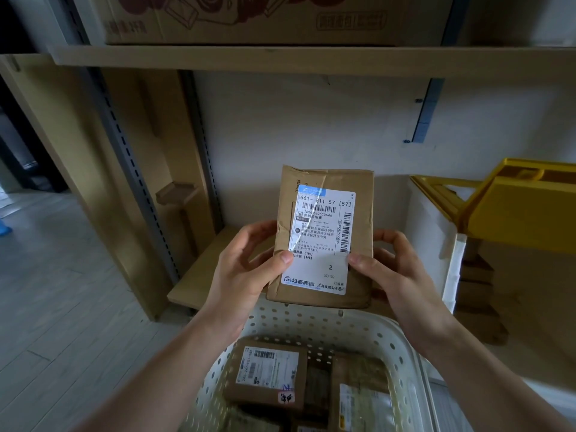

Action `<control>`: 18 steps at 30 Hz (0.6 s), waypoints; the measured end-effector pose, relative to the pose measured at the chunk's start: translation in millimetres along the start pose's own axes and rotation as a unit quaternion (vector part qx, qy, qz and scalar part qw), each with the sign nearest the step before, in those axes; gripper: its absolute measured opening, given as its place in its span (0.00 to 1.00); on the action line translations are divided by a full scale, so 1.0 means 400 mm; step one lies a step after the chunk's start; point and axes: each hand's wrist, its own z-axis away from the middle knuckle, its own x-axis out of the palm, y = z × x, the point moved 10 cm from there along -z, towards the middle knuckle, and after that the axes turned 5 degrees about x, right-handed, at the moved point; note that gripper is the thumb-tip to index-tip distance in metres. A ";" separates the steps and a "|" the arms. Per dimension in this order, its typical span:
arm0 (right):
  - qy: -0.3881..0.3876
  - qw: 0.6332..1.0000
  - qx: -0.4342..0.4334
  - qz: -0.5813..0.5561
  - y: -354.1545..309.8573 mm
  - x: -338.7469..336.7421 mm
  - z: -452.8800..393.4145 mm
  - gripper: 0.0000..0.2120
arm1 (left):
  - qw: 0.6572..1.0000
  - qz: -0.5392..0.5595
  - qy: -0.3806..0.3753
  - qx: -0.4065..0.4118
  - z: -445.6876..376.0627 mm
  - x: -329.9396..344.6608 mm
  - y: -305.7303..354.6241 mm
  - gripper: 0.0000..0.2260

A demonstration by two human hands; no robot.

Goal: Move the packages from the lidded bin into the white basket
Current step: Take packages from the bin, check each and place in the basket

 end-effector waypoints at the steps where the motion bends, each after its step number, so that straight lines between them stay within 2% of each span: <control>1: 0.000 1.000 0.000 0.000 0.000 0.000 0.000 0.29 | 1.000 0.000 0.000 0.000 0.000 0.000 0.000 0.20; 18: -0.006 1.000 0.008 -0.003 -0.006 -0.004 0.012 0.30 | 1.000 -0.004 0.001 -0.006 0.004 0.001 -0.005 0.20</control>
